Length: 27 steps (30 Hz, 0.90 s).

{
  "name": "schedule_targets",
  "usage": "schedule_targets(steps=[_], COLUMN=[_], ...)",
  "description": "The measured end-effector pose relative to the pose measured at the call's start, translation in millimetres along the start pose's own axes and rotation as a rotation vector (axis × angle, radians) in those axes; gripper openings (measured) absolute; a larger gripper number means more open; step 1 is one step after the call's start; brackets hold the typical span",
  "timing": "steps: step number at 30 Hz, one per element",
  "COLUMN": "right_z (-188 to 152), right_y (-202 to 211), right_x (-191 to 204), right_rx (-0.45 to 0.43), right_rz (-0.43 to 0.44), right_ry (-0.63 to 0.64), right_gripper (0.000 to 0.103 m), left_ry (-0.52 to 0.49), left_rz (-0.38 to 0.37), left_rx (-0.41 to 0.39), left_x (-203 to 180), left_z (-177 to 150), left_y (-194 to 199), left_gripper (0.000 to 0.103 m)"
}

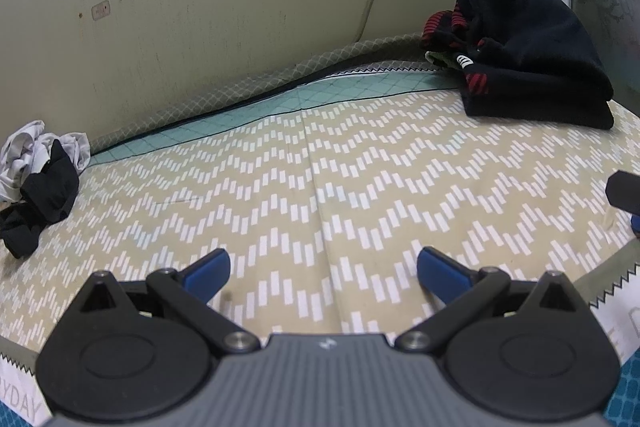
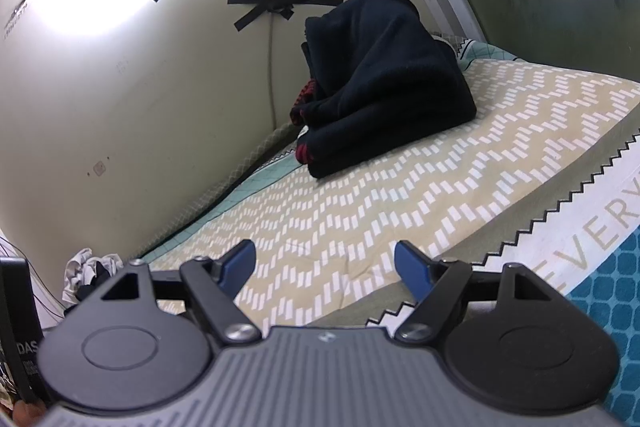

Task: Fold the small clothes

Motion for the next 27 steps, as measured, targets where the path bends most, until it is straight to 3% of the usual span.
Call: schedule_targets(steps=[5, 11, 27], right_z=[0, 0, 0], right_y=[0, 1, 4], right_x=[0, 0, 1], right_rx=[0.0, -0.003, -0.015], right_rz=[0.0, 0.001, -0.002], right_ry=[0.0, -0.001, -0.002], right_gripper=[0.071, 0.071, 0.071], left_ry=[0.013, -0.027, -0.02], left_rz=[-0.007, 0.037, 0.036], left_rx=[0.005, -0.024, -0.039], left_x=[1, -3, 2], left_z=[0, -1, -2], left_y=[-1, 4, 10], left_gripper=[0.103, 0.103, 0.103])
Point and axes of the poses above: each gripper's, at about its wrist camera, not at the fingertips, and y roughly against the way its jaws point, x to its left, z to its top, the point moved 5 cm from there along -y, roughly the way its jaws point, and after that the axes turned 8 degrees about y, right-handed, at the moved point
